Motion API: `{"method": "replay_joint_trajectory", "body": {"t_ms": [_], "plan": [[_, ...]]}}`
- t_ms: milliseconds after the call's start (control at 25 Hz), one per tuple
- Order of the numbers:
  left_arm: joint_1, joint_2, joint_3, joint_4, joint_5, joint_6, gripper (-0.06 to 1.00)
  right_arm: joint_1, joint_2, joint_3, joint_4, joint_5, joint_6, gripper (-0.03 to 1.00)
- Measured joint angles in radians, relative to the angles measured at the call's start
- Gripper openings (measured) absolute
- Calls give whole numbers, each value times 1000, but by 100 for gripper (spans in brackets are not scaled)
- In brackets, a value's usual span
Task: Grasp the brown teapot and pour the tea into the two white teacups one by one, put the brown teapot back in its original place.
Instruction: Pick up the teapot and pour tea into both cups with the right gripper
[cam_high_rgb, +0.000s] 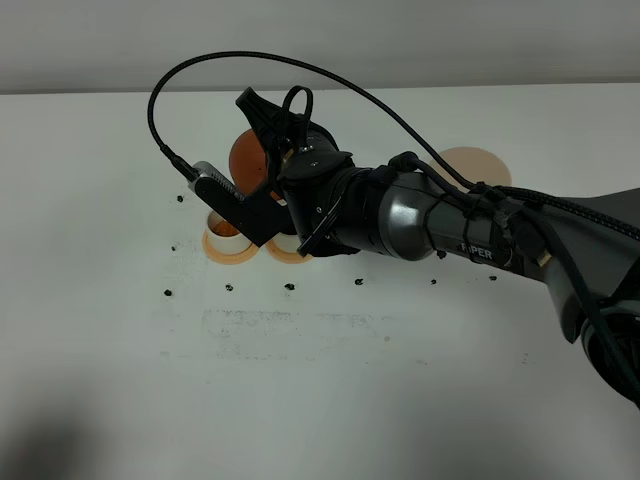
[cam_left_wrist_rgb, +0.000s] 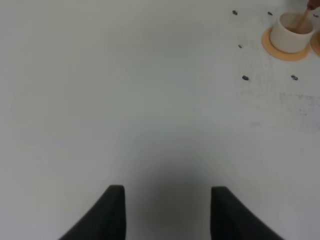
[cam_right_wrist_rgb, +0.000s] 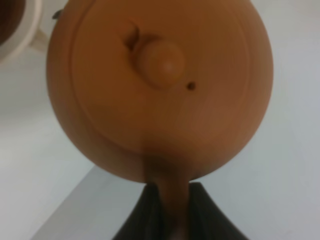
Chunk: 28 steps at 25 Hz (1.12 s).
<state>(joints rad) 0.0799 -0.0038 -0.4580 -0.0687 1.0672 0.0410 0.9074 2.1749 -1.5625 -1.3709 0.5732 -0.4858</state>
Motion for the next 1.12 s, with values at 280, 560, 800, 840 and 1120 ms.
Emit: {"method": "replay_joint_trajectory", "body": {"t_ms": [280, 560, 800, 840, 1120], "plan": [[0, 0, 0, 0, 0, 1, 42, 0, 0, 0, -17, 1, 0, 11], [0, 0, 0, 0, 0, 1, 42, 0, 0, 0, -42, 1, -2, 11], [0, 0, 0, 0, 0, 1, 42, 0, 0, 0, -51, -5, -2, 11], [0, 0, 0, 0, 0, 1, 42, 0, 0, 0, -56, -7, -2, 11], [0, 0, 0, 0, 0, 1, 42, 0, 0, 0, -67, -9, -7, 11]]}}
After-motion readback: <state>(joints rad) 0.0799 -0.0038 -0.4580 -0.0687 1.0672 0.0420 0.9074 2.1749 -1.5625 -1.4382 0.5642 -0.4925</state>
